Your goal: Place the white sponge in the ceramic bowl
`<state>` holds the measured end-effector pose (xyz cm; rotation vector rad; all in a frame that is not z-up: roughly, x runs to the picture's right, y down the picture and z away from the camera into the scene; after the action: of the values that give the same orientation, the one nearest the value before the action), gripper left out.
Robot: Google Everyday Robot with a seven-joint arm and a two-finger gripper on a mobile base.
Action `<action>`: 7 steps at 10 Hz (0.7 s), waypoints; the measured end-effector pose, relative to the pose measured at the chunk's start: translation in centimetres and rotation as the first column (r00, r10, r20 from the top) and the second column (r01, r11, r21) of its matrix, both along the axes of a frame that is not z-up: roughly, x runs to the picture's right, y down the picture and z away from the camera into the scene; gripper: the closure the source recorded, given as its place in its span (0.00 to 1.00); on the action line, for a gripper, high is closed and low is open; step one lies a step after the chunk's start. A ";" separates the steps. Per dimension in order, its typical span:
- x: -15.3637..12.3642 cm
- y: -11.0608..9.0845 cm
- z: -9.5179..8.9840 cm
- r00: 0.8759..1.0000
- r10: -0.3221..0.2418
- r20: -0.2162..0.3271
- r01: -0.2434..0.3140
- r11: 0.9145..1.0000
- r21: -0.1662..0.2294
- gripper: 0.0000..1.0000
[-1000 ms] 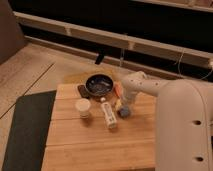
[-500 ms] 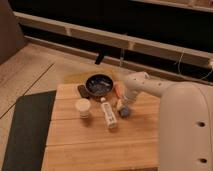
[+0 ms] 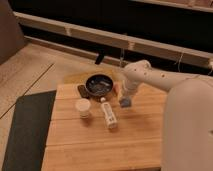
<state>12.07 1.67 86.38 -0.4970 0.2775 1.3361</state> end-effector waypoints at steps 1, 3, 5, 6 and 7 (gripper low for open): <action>-0.5 -1.8 0.3 1.000 -0.010 0.002 0.010 1.000 0.021 1.00; -2.0 -5.0 1.8 0.999 -0.034 0.028 0.033 0.998 0.055 1.00; -3.7 -7.2 3.6 0.997 -0.051 0.061 0.047 0.996 0.073 1.00; -5.0 -8.0 4.3 0.995 -0.061 0.084 0.054 0.996 0.078 1.00; -6.9 -8.3 5.2 0.990 -0.080 0.119 0.071 0.994 0.079 1.00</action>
<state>5.21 -6.60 91.55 -0.4986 0.1439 1.2328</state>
